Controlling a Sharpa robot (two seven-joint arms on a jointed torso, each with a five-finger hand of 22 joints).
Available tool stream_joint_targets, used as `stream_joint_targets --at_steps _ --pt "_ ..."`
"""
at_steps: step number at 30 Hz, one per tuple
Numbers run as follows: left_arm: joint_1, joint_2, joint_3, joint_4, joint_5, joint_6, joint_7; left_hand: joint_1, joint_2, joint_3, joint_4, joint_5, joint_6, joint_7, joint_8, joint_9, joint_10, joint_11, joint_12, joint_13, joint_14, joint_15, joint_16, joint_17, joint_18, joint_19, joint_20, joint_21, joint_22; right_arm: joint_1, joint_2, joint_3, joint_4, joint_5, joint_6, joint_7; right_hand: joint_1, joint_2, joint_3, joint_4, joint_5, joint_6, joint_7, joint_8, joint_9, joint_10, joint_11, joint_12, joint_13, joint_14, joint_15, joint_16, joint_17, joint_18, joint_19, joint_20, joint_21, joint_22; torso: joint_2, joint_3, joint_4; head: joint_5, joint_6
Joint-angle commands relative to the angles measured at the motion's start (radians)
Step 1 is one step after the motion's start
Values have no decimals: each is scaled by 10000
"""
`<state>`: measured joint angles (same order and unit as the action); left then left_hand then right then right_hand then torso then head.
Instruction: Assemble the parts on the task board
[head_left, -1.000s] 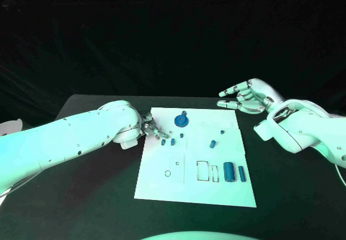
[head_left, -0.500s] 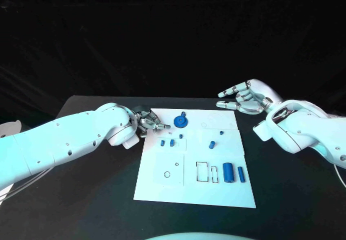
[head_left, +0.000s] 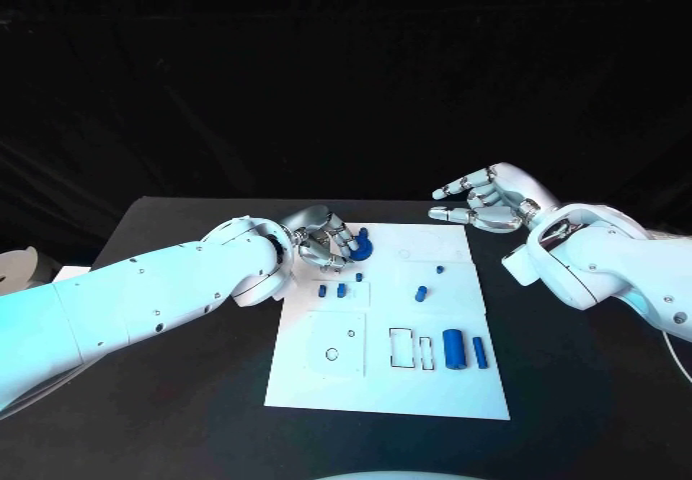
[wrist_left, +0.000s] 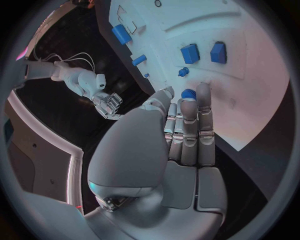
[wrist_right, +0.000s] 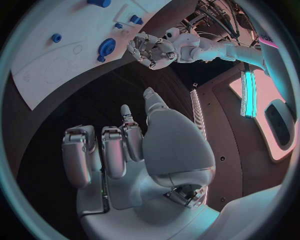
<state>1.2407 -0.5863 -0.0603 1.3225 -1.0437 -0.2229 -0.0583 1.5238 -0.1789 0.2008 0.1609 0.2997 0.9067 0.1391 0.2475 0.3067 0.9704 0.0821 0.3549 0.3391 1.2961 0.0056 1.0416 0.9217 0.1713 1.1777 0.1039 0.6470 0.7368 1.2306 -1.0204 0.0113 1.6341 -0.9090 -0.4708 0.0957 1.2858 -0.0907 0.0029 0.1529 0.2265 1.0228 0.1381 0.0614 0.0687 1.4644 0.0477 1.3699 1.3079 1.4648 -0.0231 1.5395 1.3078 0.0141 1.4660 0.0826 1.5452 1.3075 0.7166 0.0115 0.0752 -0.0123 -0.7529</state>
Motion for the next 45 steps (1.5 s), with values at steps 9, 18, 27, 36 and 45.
stream_joint_targets --at_steps 9,18,27,36,45 --pt "-84 612 -17 -439 -3144 185 -158 -488 56 -575 21 -1225 706 -113 -453 -665 436 -99 -325 -973 2135 -168 3658 3816 -550 2519 -155 3957 3307 -5 31 0 4 -30 148 82 -43 94 -66 10 36 -16 -6 50 17 200 45 -59 1559 915 30 -33 2026 -16 770 35 -41 2147 12 10 -1 -58 21" --pt "-94 868 -16 -561 -3799 870 -838 -413 128 -508 -38 -1150 1101 -192 -605 -902 901 -183 -543 -1397 2177 -260 3563 3479 -741 2932 -254 4961 4234 -5 42 0 5 -30 149 86 -43 94 -66 10 36 -16 -6 50 17 200 45 -59 1559 915 30 -33 2026 -16 770 35 -41 2147 2 13 7 -91 -19" --pt "-97 1032 -16 -672 -3985 1349 -1093 -359 180 -366 -50 -1143 1340 -232 -677 -1017 1197 -228 -708 -1620 2180 -305 3524 3310 -776 3018 -298 5156 4422 -5 55 0 10 -30 152 91 -43 94 -66 10 36 -16 -6 50 17 200 45 -59 1559 915 30 -33 2026 -16 770 35 -41 2147 6 6 7 -90 -50" --pt "-114 1159 -18 -851 -4014 1248 -1071 -211 291 -60 -104 -1153 1532 -249 -774 -1137 1471 -261 -905 -1835 2194 -339 3571 3288 -776 3032 -332 5152 4436 -5 61 0 16 -30 147 91 -43 94 -66 10 36 -16 -6 50 17 200 45 -59 1559 915 30 -33 2026 -16 770 35 -41 2147 -1 11 11 -102 -62" --pt "-159 1330 -18 -1040 -4077 1256 -996 -113 317 377 -187 -1110 1727 -276 -867 -1248 1743 -300 -1110 -2025 2193 -368 3614 3262 -787 3042 -360 5200 4509 -5 80 1 17 -31 122 82 -15 120 -85 9 51 -13 -8 53 18 205 43 -49 1563 917 28 -32 2029 -17 773 34 -39 2152 0 16 4 -107 -81"
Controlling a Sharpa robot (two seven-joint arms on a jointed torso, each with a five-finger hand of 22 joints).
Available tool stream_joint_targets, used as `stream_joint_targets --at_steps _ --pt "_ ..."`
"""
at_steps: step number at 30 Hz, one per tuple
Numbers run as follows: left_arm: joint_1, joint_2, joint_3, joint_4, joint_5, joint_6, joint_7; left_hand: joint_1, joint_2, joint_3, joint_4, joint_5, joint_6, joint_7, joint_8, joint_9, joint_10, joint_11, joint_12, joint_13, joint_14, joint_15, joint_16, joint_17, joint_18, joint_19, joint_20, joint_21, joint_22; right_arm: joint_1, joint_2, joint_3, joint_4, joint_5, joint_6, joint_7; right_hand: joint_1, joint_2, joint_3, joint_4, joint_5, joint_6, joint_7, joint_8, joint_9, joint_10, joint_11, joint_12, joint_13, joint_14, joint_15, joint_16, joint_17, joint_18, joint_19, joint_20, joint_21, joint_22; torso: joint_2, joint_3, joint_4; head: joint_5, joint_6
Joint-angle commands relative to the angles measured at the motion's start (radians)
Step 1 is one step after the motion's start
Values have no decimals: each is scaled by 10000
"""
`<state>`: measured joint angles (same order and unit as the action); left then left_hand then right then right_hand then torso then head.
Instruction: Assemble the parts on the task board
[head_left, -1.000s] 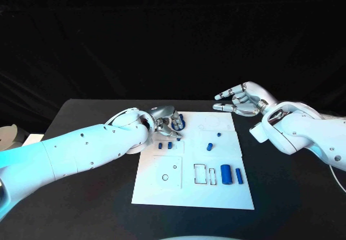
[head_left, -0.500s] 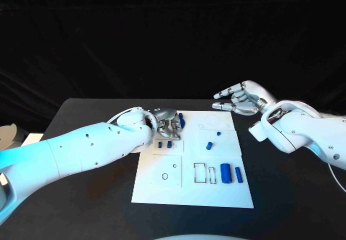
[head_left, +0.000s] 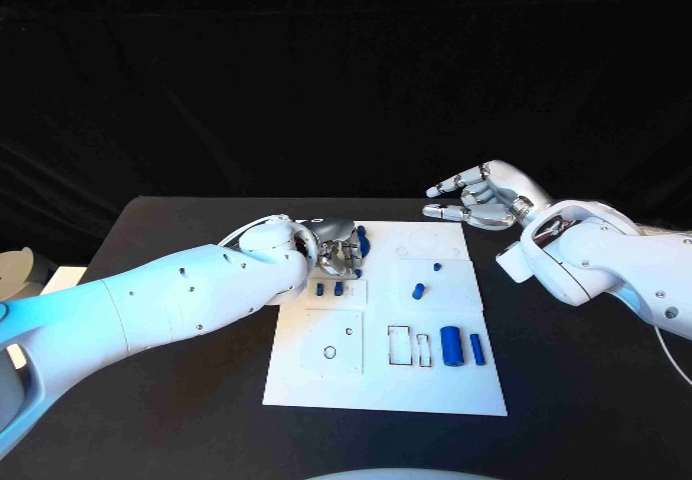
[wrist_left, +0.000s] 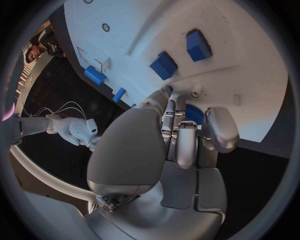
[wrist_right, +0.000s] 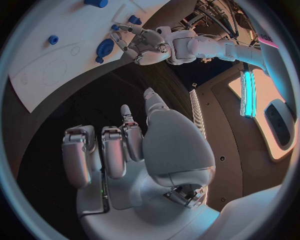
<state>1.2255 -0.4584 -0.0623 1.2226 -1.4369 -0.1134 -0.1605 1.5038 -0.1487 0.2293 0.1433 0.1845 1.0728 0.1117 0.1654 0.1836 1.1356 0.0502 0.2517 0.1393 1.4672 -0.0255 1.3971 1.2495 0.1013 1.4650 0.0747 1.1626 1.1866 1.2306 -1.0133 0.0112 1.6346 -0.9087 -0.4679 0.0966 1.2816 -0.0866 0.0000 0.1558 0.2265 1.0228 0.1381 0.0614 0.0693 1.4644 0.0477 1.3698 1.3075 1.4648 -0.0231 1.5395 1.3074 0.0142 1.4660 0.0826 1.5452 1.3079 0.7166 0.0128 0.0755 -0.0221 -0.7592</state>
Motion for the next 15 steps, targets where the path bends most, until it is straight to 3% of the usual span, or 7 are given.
stream_joint_targets --at_steps 1,10,15 --pt "-11 73 2 -62 -169 195 10 97 13 145 -23 43 81 -2 -58 -29 112 18 -101 -45 482 -60 63 -20 -86 168 -71 40 9 -5 7 2 13 -35 92 73 26 79 -56 -20 51 -13 -8 53 12 205 43 -48 1567 917 28 -32 2033 -18 773 34 -39 2148 -3 2 9 -19 -19" --pt "-23 202 3 -107 -242 361 -35 -8 -107 373 -57 -56 167 4 -135 -104 246 19 -240 -153 475 -56 80 -60 -85 164 -80 24 14 -5 20 2 21 -35 113 74 26 79 -56 -20 51 -13 -8 53 12 205 43 -48 1567 917 28 -32 2033 -18 773 34 -39 2148 -2 12 -12 -9 -12" --pt "-24 233 3 -135 -249 394 -69 -103 -190 414 -54 -80 163 8 -185 -141 263 27 -308 -198 471 -51 84 -84 -79 158 -79 -10 -9 -5 21 2 24 -35 118 72 39 87 -61 -24 53 -11 -8 54 12 205 42 -48 1566 916 28 -36 2029 -17 771 34 -41 2145 -8 9 13 -33 -16"
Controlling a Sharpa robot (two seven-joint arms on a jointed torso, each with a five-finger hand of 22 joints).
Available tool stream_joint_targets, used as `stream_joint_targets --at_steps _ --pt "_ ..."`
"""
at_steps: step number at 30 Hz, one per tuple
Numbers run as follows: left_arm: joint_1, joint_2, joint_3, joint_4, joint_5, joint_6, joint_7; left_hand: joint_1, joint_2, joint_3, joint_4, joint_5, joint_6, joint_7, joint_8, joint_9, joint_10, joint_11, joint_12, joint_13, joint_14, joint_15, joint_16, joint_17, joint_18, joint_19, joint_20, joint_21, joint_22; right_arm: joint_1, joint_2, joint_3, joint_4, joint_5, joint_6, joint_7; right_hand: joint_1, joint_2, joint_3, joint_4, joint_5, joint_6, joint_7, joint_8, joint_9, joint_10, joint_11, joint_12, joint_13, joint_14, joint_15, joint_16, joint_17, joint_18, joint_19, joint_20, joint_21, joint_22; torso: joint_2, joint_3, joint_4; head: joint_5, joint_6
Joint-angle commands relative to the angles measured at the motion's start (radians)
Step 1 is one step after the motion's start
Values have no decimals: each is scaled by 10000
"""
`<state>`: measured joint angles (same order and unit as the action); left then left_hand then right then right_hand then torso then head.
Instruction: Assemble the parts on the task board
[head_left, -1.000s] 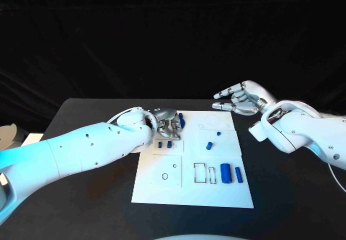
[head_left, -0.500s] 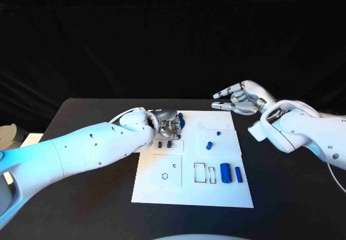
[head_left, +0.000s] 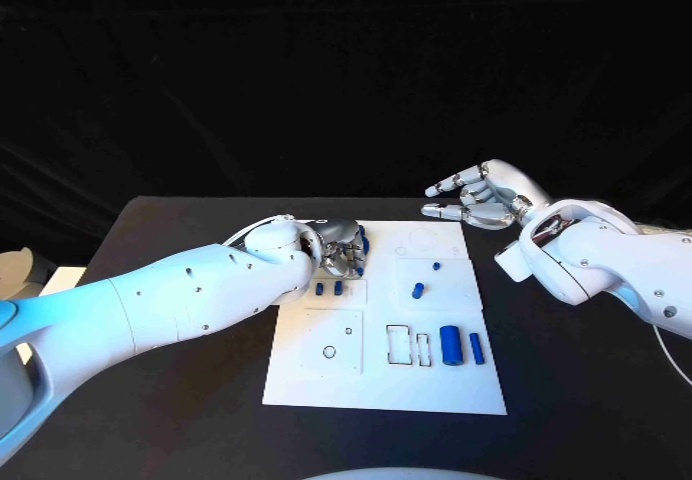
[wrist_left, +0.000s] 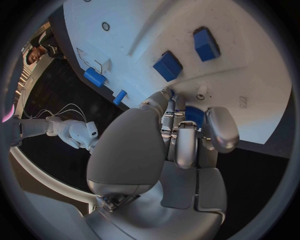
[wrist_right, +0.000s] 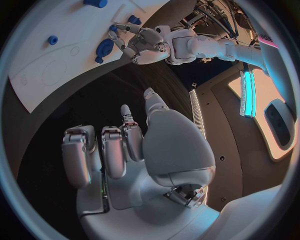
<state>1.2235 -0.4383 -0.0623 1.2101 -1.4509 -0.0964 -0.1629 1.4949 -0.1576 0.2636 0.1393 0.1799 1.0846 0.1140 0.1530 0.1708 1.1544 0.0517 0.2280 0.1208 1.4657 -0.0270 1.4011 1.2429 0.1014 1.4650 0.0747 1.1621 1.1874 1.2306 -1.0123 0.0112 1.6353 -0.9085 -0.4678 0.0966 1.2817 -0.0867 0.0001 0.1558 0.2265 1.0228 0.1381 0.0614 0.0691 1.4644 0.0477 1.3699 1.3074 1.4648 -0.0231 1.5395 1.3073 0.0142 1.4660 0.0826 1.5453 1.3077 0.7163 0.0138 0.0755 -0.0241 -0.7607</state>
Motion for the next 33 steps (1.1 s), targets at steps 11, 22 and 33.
stream_joint_targets --at_steps 11,22,33 --pt "-6 117 1 -151 -112 488 -258 -139 -227 258 -67 -28 -115 72 -272 -151 -58 103 -317 -155 470 28 53 -86 -97 166 -38 16 27 -4 13 2 26 -35 107 79 39 88 -61 -23 53 -11 -8 54 14 205 42 -49 1567 916 28 -35 2030 -17 771 34 -41 2147 1 -8 -3 -19 16" --pt "-47 230 1 -193 -112 471 -199 -264 -360 377 -141 -35 -480 79 -582 -331 -214 153 -479 -263 454 73 61 -162 -56 132 7 -178 -131 -4 27 2 20 -35 124 76 45 91 -70 -24 50 -11 -9 54 14 204 42 -52 1564 916 27 -36 2029 -16 769 33 -43 2143 -2 -6 10 -51 -11" --pt "-56 263 1 -203 -112 605 -237 -258 -251 640 -237 12 -202 59 -539 -348 -70 113 -460 -297 453 44 93 -177 -40 144 -1 -231 -164 -4 28 2 26 -35 164 65 45 91 -70 -24 50 -11 -9 54 14 204 42 -52 1564 916 27 -36 2029 -16 769 33 -43 2143 -5 -5 6 -57 -1"
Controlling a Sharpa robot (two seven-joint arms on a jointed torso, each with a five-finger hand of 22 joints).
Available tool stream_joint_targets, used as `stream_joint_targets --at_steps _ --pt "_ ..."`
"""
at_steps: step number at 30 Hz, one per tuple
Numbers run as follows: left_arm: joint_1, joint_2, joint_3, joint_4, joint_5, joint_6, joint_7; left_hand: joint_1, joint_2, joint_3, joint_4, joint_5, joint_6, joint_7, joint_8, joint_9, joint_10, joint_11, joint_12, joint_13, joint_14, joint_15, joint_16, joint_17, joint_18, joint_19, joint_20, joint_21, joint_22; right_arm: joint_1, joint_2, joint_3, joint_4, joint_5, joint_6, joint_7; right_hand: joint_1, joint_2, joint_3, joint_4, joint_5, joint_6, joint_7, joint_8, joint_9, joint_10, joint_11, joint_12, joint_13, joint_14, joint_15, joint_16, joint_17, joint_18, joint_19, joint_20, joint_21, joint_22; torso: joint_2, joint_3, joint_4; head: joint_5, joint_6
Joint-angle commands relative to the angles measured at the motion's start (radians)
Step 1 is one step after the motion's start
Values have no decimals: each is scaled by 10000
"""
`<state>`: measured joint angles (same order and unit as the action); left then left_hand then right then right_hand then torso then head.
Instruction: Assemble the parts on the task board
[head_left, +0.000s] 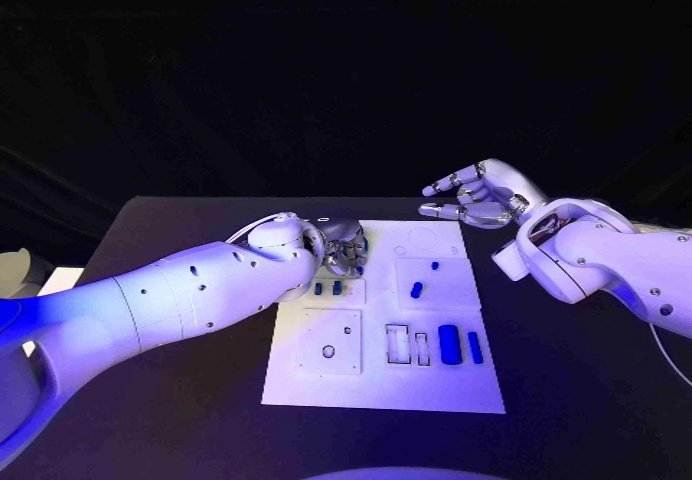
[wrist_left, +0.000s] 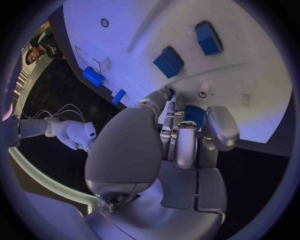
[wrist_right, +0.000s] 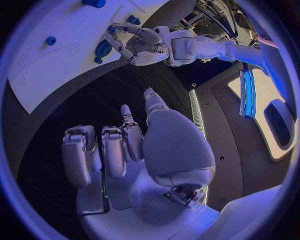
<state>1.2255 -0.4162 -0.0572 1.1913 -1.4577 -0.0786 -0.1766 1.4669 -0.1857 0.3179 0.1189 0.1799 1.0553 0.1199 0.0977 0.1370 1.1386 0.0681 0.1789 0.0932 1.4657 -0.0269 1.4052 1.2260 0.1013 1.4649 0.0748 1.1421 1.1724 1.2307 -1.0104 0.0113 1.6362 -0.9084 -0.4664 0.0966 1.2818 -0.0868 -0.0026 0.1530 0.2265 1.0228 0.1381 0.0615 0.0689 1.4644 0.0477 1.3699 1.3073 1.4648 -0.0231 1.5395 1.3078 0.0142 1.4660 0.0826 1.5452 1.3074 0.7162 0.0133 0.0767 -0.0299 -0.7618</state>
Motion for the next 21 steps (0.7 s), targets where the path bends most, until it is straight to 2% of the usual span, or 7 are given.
stream_joint_targets --at_steps 1,6,13,21 --pt "-76 43 -50 -15 -43 440 -102 25 37 124 -44 11 111 -2 16 -13 107 -56 34 -23 454 39 57 -5 -40 147 -3 -30 -10 -5 9 1 19 -37 151 65 44 92 -43 4 50 -11 -9 54 16 204 42 -52 1565 916 27 -36 2024 -17 769 34 -43 2146 -4 -1 -5 2 11" --pt "-77 54 -50 -16 -43 487 -69 106 175 441 -173 -39 329 -34 47 -21 368 -132 81 -23 454 -24 84 -8 -40 165 -42 -18 14 -5 9 1 21 -37 160 63 44 92 -43 4 50 -11 -9 54 16 204 42 -52 1565 916 27 -36 2024 -17 769 34 -43 2146 -4 -1 -8 -1 8" --pt "-77 54 -50 -31 -24 369 110 113 427 1036 -383 -340 729 -94 109 -18 768 -228 1 -37 464 -104 149 40 -52 186 -117 16 70 -5 5 1 22 -37 182 52 49 96 -59 5 39 -8 -9 56 17 215 41 -26 1578 918 27 -31 2033 -20 777 33 -35 2161 -3 2 -4 -2 24" --pt "-79 22 -50 -75 130 48 194 -109 391 1385 -566 -422 861 -85 40 -56 951 -224 -200 -64 462 -103 180 29 -58 195 -141 2 80 -5 1 1 24 -38 198 45 49 96 -59 5 39 -8 -9 56 17 215 41 -26 1578 918 27 -31 2033 -20 777 33 -35 2161 -6 0 -3 10 32"
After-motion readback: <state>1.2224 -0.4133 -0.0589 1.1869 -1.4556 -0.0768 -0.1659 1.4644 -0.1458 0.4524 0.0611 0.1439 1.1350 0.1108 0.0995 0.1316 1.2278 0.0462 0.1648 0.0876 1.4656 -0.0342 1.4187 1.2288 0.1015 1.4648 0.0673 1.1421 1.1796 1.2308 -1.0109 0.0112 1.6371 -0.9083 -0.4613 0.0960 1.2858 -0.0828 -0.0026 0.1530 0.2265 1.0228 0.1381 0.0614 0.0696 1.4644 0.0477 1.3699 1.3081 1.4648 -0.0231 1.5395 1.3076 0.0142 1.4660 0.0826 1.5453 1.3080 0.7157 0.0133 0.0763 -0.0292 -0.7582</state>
